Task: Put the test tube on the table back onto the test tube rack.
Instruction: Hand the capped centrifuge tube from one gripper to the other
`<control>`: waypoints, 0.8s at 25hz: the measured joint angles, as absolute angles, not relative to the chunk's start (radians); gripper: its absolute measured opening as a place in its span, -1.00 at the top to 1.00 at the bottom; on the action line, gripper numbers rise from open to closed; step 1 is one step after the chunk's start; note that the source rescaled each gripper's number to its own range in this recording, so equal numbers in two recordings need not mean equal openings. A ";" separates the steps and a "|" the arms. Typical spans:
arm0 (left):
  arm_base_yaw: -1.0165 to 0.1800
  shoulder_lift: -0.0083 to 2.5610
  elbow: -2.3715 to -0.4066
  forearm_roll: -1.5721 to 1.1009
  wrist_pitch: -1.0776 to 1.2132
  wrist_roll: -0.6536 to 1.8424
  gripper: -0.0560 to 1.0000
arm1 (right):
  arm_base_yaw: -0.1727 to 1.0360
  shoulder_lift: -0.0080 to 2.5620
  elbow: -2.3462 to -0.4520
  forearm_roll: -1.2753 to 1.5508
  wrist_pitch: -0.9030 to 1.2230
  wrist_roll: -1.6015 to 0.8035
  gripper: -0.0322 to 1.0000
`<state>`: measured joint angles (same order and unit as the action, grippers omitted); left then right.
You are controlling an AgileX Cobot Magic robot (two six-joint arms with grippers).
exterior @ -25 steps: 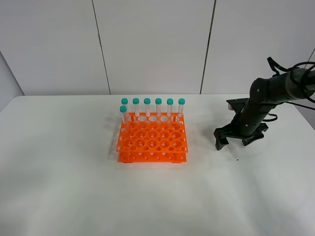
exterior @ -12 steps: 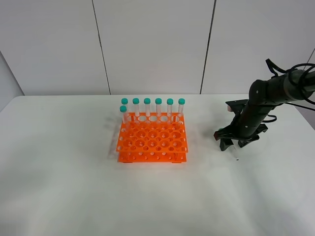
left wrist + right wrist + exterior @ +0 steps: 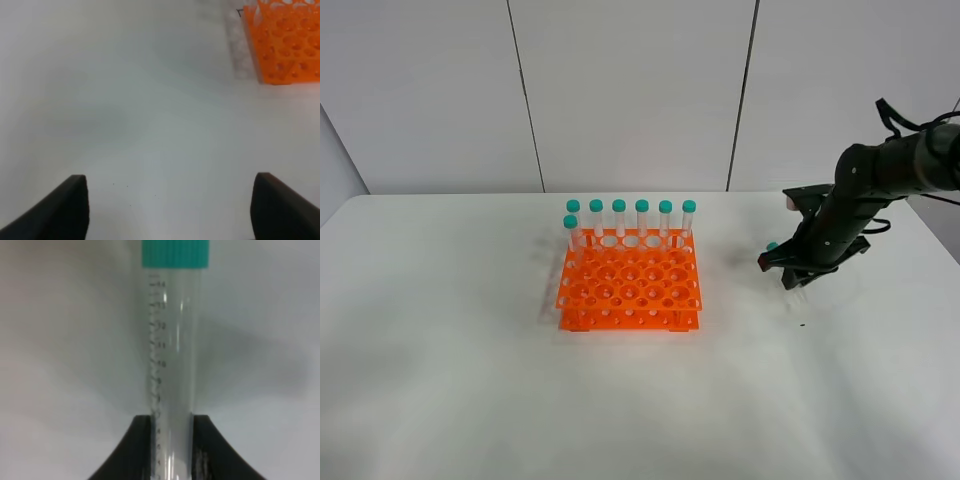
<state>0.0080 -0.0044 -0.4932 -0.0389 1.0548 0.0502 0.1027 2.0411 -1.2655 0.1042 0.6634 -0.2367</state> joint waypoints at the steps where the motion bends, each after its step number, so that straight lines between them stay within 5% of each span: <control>1: 0.008 -0.004 -0.493 -0.039 1.055 0.050 -1.00 | 0.103 2.016 -1.265 0.104 0.670 -0.237 0.90; 11: 0.008 -0.004 -0.493 -0.039 1.055 0.050 -1.00 | 0.103 1.709 -1.239 0.100 0.816 -0.244 0.90; 20: 0.008 -0.004 -0.493 -0.039 1.055 0.050 -1.00 | 0.103 1.341 -0.935 0.096 0.853 -0.244 0.90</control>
